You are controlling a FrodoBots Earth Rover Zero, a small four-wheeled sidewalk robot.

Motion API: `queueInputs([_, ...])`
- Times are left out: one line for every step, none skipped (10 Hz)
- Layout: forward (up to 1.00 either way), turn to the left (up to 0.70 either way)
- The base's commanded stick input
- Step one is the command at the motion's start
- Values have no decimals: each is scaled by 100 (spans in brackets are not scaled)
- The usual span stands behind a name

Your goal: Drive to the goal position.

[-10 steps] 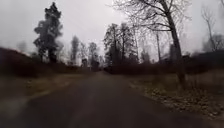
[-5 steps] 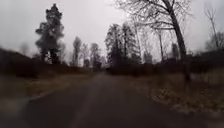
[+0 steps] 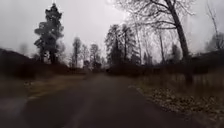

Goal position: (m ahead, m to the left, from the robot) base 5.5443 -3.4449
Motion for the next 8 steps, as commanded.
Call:
queueInputs([70,35])
queueInputs([70,32])
queueInputs([70,0])
queueInputs([70,0])
queueInputs([70,0])
queueInputs([70,0])
queueInputs([70,0])
queueInputs([70,0])
